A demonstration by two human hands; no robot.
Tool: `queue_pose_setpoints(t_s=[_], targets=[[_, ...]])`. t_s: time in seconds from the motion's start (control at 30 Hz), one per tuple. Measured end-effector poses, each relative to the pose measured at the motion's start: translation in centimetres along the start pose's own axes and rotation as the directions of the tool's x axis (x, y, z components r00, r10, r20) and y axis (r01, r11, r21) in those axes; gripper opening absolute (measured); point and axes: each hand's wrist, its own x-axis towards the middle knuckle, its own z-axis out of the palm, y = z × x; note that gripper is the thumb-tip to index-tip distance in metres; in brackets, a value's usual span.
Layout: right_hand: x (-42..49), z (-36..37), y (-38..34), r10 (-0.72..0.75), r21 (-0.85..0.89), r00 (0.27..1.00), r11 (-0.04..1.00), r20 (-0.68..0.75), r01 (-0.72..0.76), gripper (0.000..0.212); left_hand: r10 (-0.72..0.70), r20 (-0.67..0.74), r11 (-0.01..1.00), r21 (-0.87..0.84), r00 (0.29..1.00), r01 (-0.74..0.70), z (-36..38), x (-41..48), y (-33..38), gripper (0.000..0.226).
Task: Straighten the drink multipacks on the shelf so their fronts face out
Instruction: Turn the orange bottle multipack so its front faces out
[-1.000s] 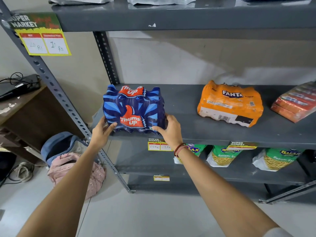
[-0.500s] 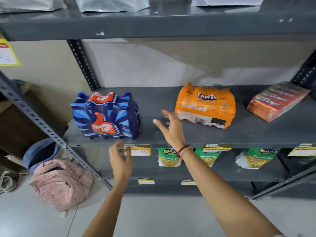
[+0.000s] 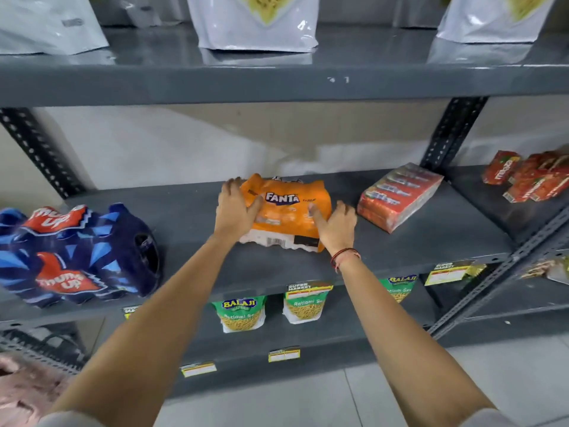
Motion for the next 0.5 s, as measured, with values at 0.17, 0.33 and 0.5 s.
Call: queue_pose_setpoints(t_s=[0.17, 0.33, 0.5], targets=[[1.2, 0.9, 1.1, 0.124, 0.18, 0.974, 0.971, 0.188, -0.159, 0.06, -0.341, 0.165, 0.925, -0.116, 0.926, 0.361, 1.3, 1.2, -2.2, 0.068], [0.8, 0.6, 2.2, 0.034, 0.379, 0.959, 0.914, 0.283, -0.144, 0.047, -0.211, 0.017, 0.962, -0.175, 0.977, 0.211, 1.7, -1.9, -3.1, 0.065], [-2.4, 0.4, 5.3, -0.238, 0.407, 0.944, 0.904, 0.229, 0.129, 0.066, -0.079, -0.076, 0.924, -0.38, 0.994, 0.045, 1.9, -8.0, -4.6, 0.065]])
